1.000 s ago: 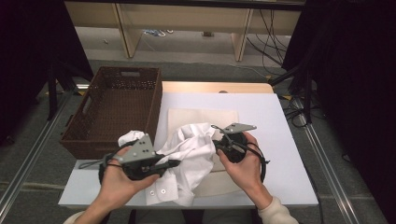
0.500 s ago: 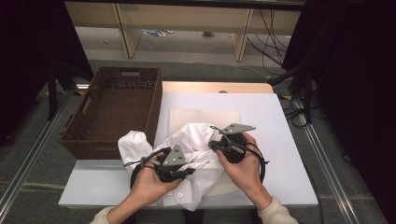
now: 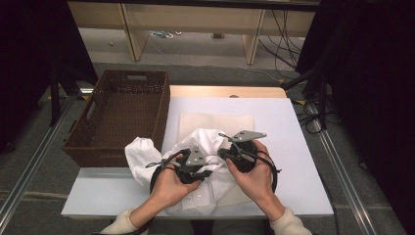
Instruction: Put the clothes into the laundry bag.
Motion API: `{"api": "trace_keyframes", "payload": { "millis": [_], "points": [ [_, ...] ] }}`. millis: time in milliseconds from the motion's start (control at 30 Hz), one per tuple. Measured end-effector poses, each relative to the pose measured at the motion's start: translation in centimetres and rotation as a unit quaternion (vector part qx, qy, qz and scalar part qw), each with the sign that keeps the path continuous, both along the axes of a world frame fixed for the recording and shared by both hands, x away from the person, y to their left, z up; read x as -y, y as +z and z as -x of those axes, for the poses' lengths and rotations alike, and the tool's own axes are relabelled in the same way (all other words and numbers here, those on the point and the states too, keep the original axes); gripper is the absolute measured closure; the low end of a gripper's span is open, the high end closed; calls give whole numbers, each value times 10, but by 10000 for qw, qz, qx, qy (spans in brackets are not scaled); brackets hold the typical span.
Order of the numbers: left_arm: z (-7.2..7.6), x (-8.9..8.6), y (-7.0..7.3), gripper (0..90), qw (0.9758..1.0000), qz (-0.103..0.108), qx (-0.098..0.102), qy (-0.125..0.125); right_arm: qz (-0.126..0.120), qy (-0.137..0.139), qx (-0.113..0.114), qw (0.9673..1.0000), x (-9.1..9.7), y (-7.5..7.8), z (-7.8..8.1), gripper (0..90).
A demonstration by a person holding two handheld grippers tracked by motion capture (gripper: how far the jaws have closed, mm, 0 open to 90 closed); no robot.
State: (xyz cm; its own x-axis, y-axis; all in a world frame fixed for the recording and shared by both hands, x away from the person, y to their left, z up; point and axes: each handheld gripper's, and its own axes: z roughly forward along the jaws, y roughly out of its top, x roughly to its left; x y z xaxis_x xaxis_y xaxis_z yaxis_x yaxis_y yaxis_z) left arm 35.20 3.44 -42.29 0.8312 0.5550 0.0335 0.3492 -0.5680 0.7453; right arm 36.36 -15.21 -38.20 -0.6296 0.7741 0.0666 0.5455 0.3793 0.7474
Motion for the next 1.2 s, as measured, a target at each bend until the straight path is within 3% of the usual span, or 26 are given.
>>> {"api": "trace_keyframes", "payload": {
  "millis": [67,200,233,267,300,400,433,500,533,567,600,633,700,733,767,800,900,1000,1067,1100,1133,1167,1200],
  "points": [
    [-7,4,-10,826,9999,-81,10,119,24,6,-100,9999,-1,0,1,897],
    [-14,10,-20,820,9995,-257,50,147,62,67,-50,9999,-2,-1,0,897],
    [-17,12,-25,818,9991,-338,23,237,75,132,14,9999,-2,-2,-1,898],
    [-18,14,-28,818,9991,-332,-3,262,20,66,-82,9999,-4,-1,2,899],
    [-18,16,-32,811,9986,-328,-109,402,77,167,23,9998,-3,-1,0,900],
    [-21,16,-34,799,9991,-340,-18,260,27,85,-91,9999,-3,-1,2,900],
    [-18,15,-33,765,9990,-308,-56,312,24,102,27,9999,-1,-2,-1,900],
    [-16,13,-31,739,9992,-291,-73,253,39,170,7,9998,0,-1,-2,900],
    [-12,11,-31,615,9995,-82,-188,239,-16,30,-145,9999,-1,0,1,900],
    [-12,11,-31,562,9995,-82,-188,239,-16,30,-145,9999,-1,0,1,900],
    [-11,8,-28,562,9998,-53,-154,120,83,165,29,9998,1,-1,-2,900],
    [-5,0,-20,453,9999,130,-56,75,4,37,-99,9999,1,0,-1,900],
    [-2,-5,-15,420,9999,158,-10,41,-10,17,-159,9999,1,0,-1,900],
    [6,-18,-3,353,9992,326,104,184,-16,-15,-233,9997,2,0,-1,900],
    [9,-27,4,339,9989,344,225,218,42,36,-144,9999,3,0,-2,900],
    [9,-27,4,327,9989,344,225,218,8,13,-149,9999,2,0,-2,900],
    [17,-54,23,309,9961,521,474,525,2,4,-172,9999,2,0,-2,900],
    [20,-84,39,295,9921,376,857,836,42,46,-106,9999,2,0,-2,900],
    [21,-101,43,282,9873,449,951,1192,34,41,-120,9999,1,0,-2,900],
    [19,-118,46,279,9816,408,1135,1482,34,3,-164,9999,1,0,-2,900],
    [19,-118,46,282,9816,408,1135,1482,34,3,-164,9999,1,0,-2,900],
    [21,-131,45,292,9766,428,1115,1788,78,53,-64,9999,2,-1,-3,900],
    [21,-131,45,298,9766,428,1115,1788,78,53,-64,9999,2,-1,-3,900]
  ]
}}
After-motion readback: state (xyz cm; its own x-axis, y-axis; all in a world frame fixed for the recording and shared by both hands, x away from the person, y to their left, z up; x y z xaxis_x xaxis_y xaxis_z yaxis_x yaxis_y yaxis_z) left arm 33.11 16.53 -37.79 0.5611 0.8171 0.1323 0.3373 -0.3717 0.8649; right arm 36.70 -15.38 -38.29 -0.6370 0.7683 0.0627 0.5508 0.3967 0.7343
